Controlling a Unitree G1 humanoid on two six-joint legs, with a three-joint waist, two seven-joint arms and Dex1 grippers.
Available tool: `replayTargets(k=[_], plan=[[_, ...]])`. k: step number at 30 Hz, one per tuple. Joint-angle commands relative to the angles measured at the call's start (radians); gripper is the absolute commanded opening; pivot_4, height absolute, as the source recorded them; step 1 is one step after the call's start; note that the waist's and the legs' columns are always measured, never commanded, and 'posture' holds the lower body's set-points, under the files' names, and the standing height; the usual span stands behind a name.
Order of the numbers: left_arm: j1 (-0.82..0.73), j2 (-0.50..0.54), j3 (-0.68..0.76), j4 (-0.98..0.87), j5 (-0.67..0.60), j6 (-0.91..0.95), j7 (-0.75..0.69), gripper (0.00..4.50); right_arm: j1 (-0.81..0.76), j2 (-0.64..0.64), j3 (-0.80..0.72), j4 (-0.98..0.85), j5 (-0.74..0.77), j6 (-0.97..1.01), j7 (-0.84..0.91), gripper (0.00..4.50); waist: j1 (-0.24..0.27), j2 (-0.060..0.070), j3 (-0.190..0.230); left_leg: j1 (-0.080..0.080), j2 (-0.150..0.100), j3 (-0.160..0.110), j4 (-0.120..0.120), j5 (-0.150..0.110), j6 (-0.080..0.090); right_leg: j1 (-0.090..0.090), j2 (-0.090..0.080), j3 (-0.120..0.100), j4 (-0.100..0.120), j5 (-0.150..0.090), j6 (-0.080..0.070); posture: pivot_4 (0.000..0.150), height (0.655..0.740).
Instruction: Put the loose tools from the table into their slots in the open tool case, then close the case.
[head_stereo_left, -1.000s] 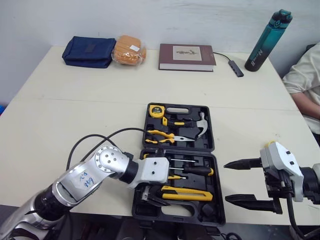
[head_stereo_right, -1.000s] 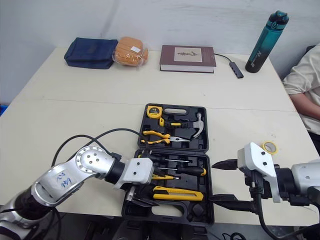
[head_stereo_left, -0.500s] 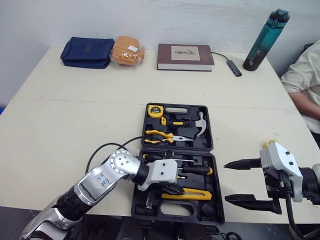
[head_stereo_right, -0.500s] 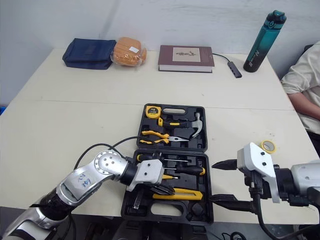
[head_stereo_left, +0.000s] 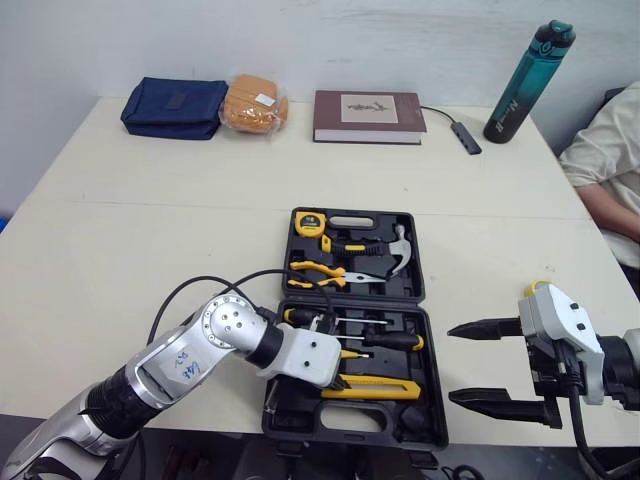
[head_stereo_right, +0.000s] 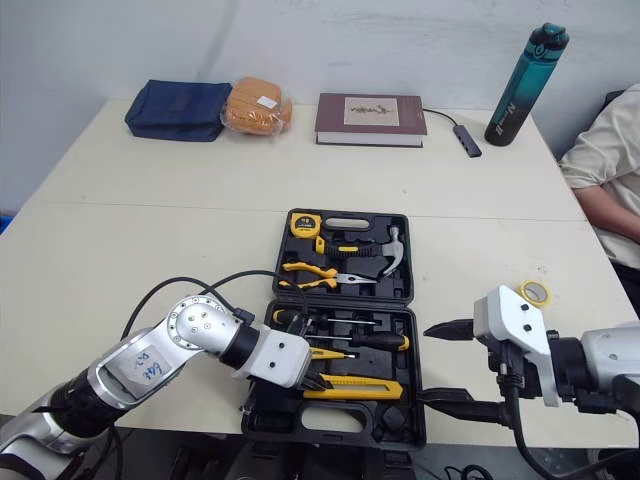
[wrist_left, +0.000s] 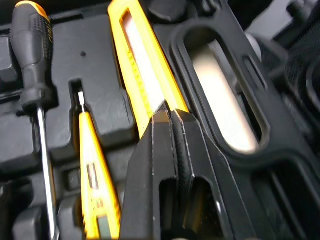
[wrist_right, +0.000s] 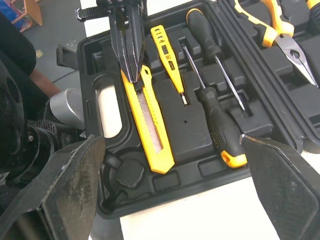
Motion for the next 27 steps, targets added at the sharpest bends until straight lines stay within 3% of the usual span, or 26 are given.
replayTargets(k=[1, 14, 22, 27], plan=[[0.027, -0.017, -0.052, 0.046, 0.038, 0.062, -0.009, 0.05, -0.013, -0.002, -0.023, -0.017, 0.02, 0.001, -0.005, 4.5, 0.001, 0.0, 0.0, 0.0, 0.0, 0.0, 0.0, 0.0, 0.0, 0.001, 0.0, 0.0, -0.001, 0.0, 0.0, 0.15, 0.74], [0.027, 0.046, -0.026, 0.057, 0.054, 0.053, -0.062, 0.05, -0.038, 0.005, -0.002, -0.006, 0.022, 0.007, -0.027, 4.5, -0.003, 0.002, -0.002, 0.002, 0.0, -0.003, 0.0, -0.001, 0.001, 0.006, 0.0, -0.001, -0.003, 0.0, 0.001, 0.15, 0.74], [-0.019, -0.173, 0.162, 0.027, -0.192, 0.184, 0.006, 0.05, -0.025, 0.013, -0.012, -0.022, 0.032, 0.015, -0.047, 4.5, 0.003, 0.001, 0.0, -0.002, 0.0, -0.005, 0.003, -0.001, 0.001, 0.004, -0.001, -0.003, -0.003, 0.001, 0.001, 0.15, 0.74], [-0.03, -0.205, 0.135, 0.026, -0.189, 0.209, 0.015, 0.05, -0.007, 0.015, -0.024, -0.032, 0.036, 0.015, -0.048, 4.5, -0.001, 0.001, 0.0, -0.002, -0.001, -0.007, 0.002, -0.001, 0.001, 0.004, 0.0, -0.003, -0.004, 0.0, 0.002, 0.15, 0.74]])
